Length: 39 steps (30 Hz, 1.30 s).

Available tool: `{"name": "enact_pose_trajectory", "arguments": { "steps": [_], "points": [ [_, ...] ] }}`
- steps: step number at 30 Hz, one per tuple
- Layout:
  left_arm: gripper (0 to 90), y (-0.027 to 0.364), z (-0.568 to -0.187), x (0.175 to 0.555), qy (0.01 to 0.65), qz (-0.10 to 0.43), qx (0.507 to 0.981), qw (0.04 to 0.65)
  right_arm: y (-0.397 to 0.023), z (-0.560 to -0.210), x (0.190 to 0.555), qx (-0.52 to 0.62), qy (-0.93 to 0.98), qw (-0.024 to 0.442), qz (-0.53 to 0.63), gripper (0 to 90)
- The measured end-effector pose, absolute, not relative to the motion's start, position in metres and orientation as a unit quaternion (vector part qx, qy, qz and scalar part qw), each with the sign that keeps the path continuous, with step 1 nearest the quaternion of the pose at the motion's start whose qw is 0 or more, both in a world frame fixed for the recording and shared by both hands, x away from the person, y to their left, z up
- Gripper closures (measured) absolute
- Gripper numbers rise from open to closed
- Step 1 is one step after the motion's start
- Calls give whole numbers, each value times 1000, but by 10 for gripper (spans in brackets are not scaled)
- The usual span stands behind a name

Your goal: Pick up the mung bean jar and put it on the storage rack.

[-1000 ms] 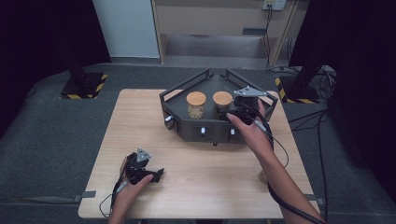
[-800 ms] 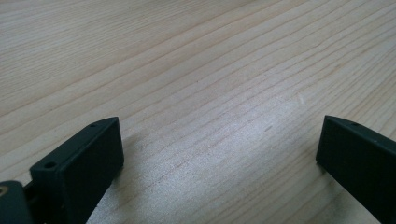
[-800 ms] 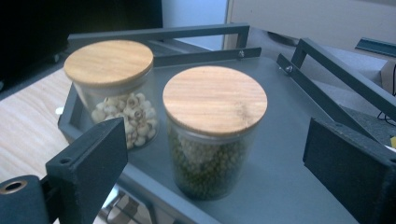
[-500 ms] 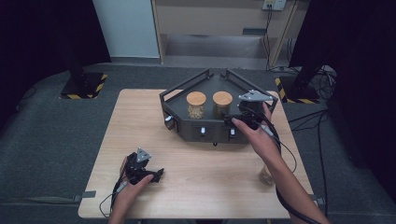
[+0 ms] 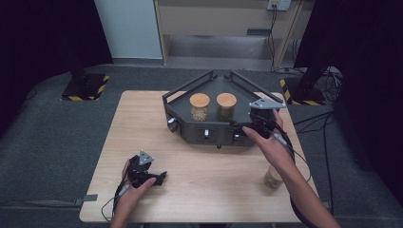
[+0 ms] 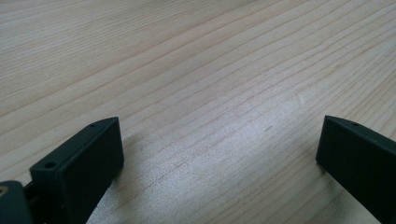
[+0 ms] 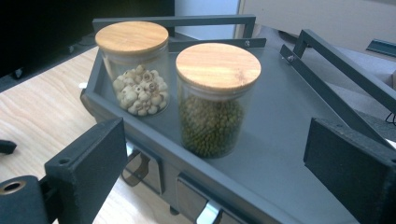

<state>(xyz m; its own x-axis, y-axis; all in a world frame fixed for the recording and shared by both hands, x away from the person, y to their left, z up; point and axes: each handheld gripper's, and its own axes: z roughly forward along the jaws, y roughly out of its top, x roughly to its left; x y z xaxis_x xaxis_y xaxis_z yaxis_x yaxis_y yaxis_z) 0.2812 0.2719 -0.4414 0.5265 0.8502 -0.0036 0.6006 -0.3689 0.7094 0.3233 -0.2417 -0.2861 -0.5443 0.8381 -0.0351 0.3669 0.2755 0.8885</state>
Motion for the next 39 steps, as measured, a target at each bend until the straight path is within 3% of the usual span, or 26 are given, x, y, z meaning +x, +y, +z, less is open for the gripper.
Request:
{"name": "enact_pose_trajectory", "arguments": {
  "steps": [39],
  "points": [
    [0, 271, -442, 281, 451, 187, 806, 336, -303, -310, 269, 424, 755, 252, 432, 38]
  ]
}}
